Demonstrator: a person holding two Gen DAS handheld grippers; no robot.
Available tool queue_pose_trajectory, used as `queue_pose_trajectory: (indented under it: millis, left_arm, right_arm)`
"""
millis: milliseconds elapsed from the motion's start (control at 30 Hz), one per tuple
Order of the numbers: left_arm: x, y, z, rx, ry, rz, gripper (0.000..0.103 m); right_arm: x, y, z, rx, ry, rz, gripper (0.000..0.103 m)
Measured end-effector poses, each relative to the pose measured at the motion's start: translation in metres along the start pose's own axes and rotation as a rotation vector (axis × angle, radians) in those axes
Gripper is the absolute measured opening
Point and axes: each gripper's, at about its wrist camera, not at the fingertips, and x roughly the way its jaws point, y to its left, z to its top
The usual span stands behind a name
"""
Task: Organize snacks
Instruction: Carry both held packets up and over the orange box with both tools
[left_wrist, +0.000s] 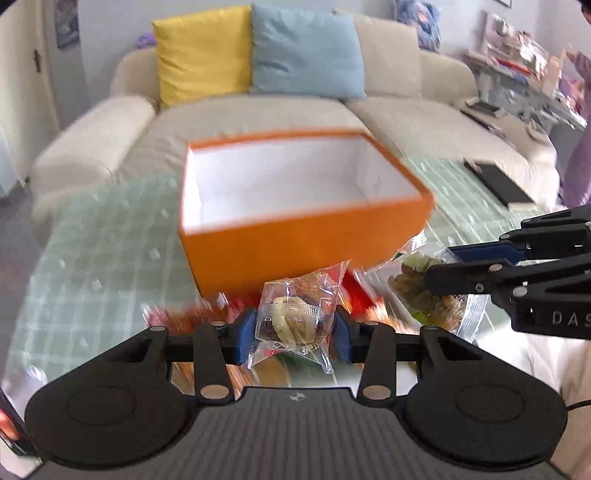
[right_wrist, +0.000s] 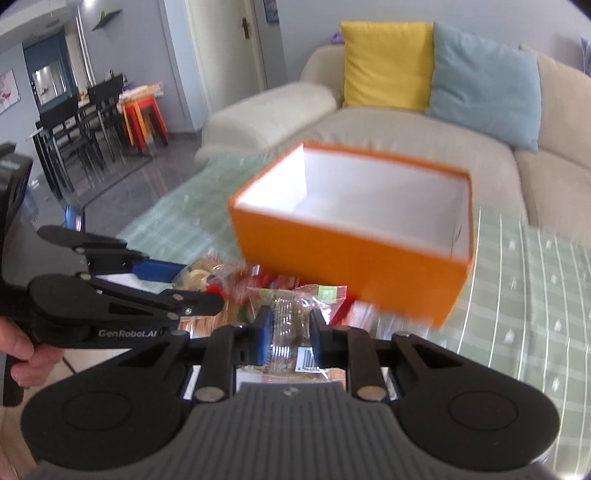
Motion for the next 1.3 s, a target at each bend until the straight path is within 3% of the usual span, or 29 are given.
queue_pose_trajectory:
  millis: [300,533,833,1067,1300]
  left_arm:
    - [0.009,0.021,0.065,-0.066,-0.113,0.026,0.049]
    - [0.051,0.036,0.09,-0.109,-0.075,0.007,0.049]
    - [0.113,0.051,0.101,-0.139,0.1,0.021,0.049]
    - [0.149,0.052,0.096,-0.076,0.291,0.074,0.049]
    - [0.165,0.045,0.094,0.013,0.354,0.159,0.049]
  right_arm:
    - [0.022,-0.013,0.079,-0.001,-0.121,-0.03,0.018]
    - [0.069,-0.033,0.112,0.056,-0.102,-0.061,0.018]
    - [0.127,-0.051,0.113,0.104,0.02,-0.1,0.018]
    - [0.169,-0.063,0.108,0.166,0.158,-0.052,0.018]
    - [0.203,-0.074,0.104,0.263,0.275,-0.026,0.018]
